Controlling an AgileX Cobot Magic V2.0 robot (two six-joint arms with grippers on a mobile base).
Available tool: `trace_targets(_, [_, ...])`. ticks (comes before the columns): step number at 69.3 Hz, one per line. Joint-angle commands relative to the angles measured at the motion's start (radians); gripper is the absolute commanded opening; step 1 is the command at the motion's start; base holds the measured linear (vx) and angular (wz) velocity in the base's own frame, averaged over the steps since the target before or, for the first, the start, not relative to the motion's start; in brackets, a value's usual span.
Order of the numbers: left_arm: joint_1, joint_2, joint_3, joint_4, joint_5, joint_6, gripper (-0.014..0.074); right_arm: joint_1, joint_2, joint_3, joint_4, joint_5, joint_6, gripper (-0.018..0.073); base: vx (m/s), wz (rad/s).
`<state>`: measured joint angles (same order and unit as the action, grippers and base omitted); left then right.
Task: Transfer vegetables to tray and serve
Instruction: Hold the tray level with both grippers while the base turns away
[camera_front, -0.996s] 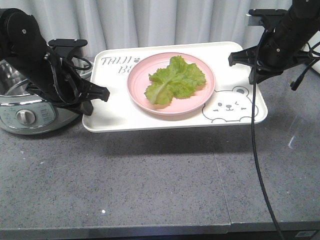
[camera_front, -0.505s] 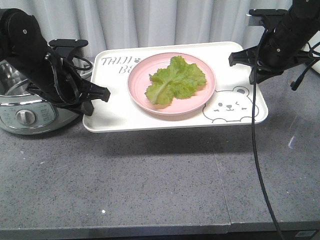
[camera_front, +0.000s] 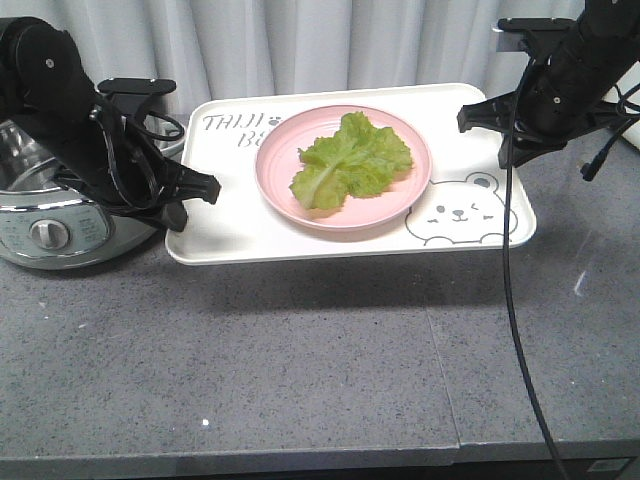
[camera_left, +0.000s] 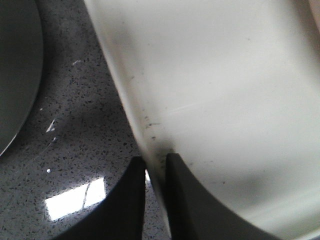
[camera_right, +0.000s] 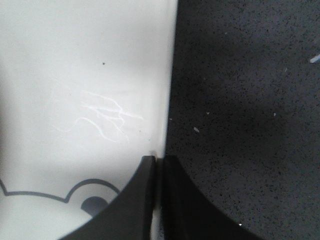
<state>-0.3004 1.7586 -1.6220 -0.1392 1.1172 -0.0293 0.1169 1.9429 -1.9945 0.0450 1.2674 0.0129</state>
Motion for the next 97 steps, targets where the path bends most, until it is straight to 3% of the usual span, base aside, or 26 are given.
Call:
trace_targets(1, [-0.016,-0.056,-0.034,-0.061,-0.063,0.017,-0.0006,0.008,-0.06,-0.031,0.044,0.015,-0.013,-0.0006,-0.01,-0.03])
trace_targets(97, [-0.016,-0.056,-0.034,-0.061,-0.064,0.017,-0.0006,0.008,-0.06,-0.031,0.044,0.016,-0.013,-0.0006,0.0,-0.15])
